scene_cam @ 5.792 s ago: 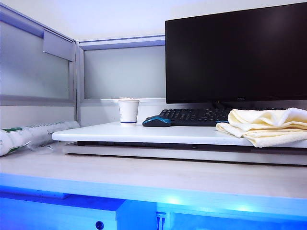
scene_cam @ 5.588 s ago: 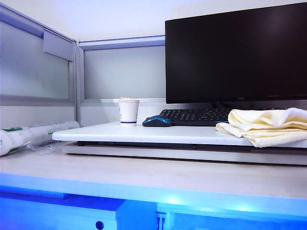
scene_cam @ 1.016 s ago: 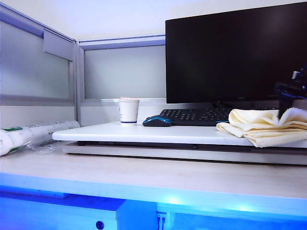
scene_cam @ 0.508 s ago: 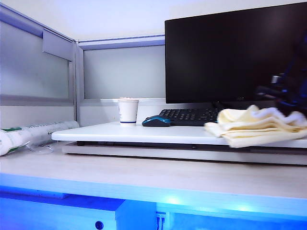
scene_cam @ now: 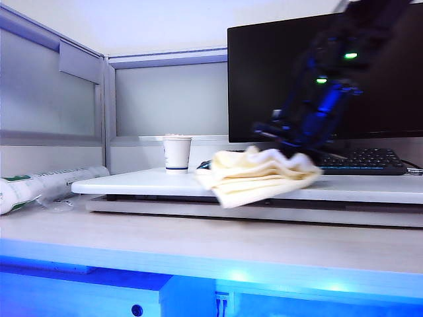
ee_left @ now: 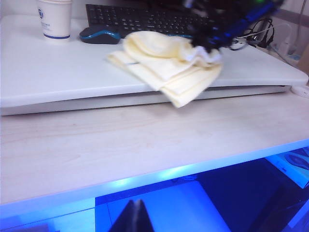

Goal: Wipe the tabletop with a clean cloth to remove dust and stains.

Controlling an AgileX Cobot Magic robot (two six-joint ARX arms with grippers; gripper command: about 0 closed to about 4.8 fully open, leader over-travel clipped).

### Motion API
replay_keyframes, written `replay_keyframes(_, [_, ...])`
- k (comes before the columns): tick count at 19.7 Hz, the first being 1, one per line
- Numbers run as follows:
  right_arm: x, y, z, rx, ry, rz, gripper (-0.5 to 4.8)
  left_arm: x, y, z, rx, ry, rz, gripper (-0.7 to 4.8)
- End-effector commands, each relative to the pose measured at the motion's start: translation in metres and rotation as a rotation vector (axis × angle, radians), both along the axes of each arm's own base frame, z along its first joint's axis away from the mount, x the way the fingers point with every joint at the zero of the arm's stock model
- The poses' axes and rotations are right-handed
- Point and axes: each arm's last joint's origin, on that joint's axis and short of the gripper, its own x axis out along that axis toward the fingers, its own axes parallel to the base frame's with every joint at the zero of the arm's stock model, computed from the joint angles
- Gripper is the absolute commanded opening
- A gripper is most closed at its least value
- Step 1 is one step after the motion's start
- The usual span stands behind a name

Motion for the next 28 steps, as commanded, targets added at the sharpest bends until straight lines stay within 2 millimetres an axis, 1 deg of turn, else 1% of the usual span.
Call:
replay_keyframes(1, [0.004, 0.026, -0.014, -0.012, 0.122, 0.039, -0.04, -0.001, 0.000, -0.002, -0.005, 0.031, -0.019, -0.06])
replay_keyframes(3, [0.013, 0.045, -0.008, 0.004, 0.088, 0.065, -0.04, -0.001, 0.000, -0.002, -0.005, 0.031, -0.018, -0.06])
replay_keyframes(6, [0.024, 0.068, -0.010, 0.059, 0.092, 0.094, -0.04, -0.001, 0.000, -0.002, -0.005, 0.031, -0.018, -0.06])
replay_keyframes(9, [0.032, 0.075, -0.018, 0.085, 0.127, 0.072, -0.04, -0.001, 0.000, -0.002, -0.005, 0.031, -0.019, -0.06])
replay_keyframes(11, [0.032, 0.069, -0.019, 0.056, 0.146, 0.050, -0.04, -0.001, 0.000, -0.002, -0.005, 0.031, -0.021, -0.06])
replay_keyframes(14, [0.032, 0.047, -0.017, -0.018, 0.195, 0.004, -0.04, -0.001, 0.000, -0.002, -0.005, 0.031, -0.021, -0.06])
replay_keyframes(16, [0.033, 0.029, -0.015, -0.034, 0.230, -0.034, -0.04, -0.001, 0.000, -0.002, -0.005, 0.031, -0.021, -0.06])
replay_keyframes(19, [0.035, -0.002, -0.006, -0.063, 0.244, -0.077, -0.04, -0.001, 0.000, -0.002, -0.005, 0.031, -0.019, -0.06])
replay_keyframes(21, [0.034, -0.022, 0.006, -0.101, 0.241, -0.102, -0.04, -0.001, 0.000, -0.002, -0.004, 0.031, -0.016, -0.06])
replay_keyframes(24, [0.027, -0.052, 0.019, -0.142, 0.238, -0.144, -0.04, -0.001, 0.000, -0.002, -0.004, 0.030, -0.017, -0.06])
replay_keyframes(26, [0.018, -0.076, 0.021, -0.142, 0.244, -0.189, -0.04, -0.001, 0.000, -0.002, -0.004, 0.030, -0.017, -0.06])
replay_keyframes(27, [0.010, -0.091, 0.021, -0.145, 0.255, -0.214, -0.04, -0.001, 0.000, -0.002, -0.004, 0.030, -0.017, -0.06])
replay_keyframes(28, [0.004, -0.100, 0.020, -0.146, 0.260, -0.228, -0.04, -0.001, 0.000, -0.002, -0.004, 0.030, -0.016, -0.06])
